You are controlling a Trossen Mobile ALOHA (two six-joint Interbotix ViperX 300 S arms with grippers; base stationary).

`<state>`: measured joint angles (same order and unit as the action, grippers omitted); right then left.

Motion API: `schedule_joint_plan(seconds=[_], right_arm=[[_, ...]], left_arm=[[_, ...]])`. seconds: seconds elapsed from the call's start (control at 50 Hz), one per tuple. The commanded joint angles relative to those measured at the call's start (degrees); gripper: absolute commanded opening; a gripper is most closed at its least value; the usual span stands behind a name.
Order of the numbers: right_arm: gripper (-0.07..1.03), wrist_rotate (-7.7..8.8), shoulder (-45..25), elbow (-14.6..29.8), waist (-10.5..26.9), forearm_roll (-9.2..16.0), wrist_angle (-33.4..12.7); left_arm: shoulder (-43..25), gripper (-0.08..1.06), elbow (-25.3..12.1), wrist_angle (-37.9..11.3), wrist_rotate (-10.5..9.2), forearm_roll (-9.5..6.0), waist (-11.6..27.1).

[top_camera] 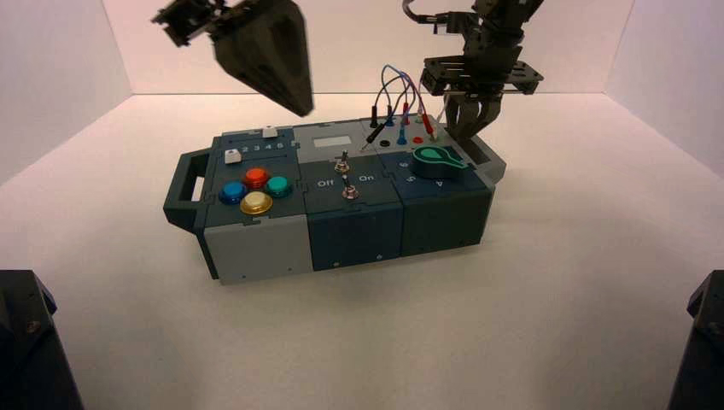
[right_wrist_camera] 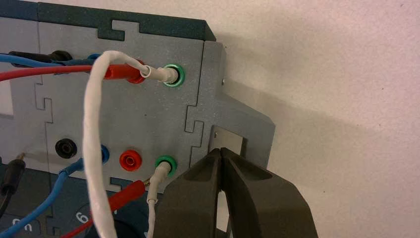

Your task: Flip the bottom switch on with the left gripper.

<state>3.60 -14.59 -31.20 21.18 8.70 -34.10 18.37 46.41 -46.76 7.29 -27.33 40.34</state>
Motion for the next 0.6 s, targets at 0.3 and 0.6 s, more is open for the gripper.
schedule_joint_plan(seconds=[0.3,0.6], right_arm=[[-0.02,0.62,-2.5,-0.4,0.3,-0.1,-0.4],[-0.02,0.62,-3.5,-0.4,0.4,-0.2,-0.4]], left_arm=[[3.1,-0.03,-0.6,2.8,-9.05,-0.18,0.0],[2.9,-0.03,2.0,4.5,-18.46,-0.18,0.0]])
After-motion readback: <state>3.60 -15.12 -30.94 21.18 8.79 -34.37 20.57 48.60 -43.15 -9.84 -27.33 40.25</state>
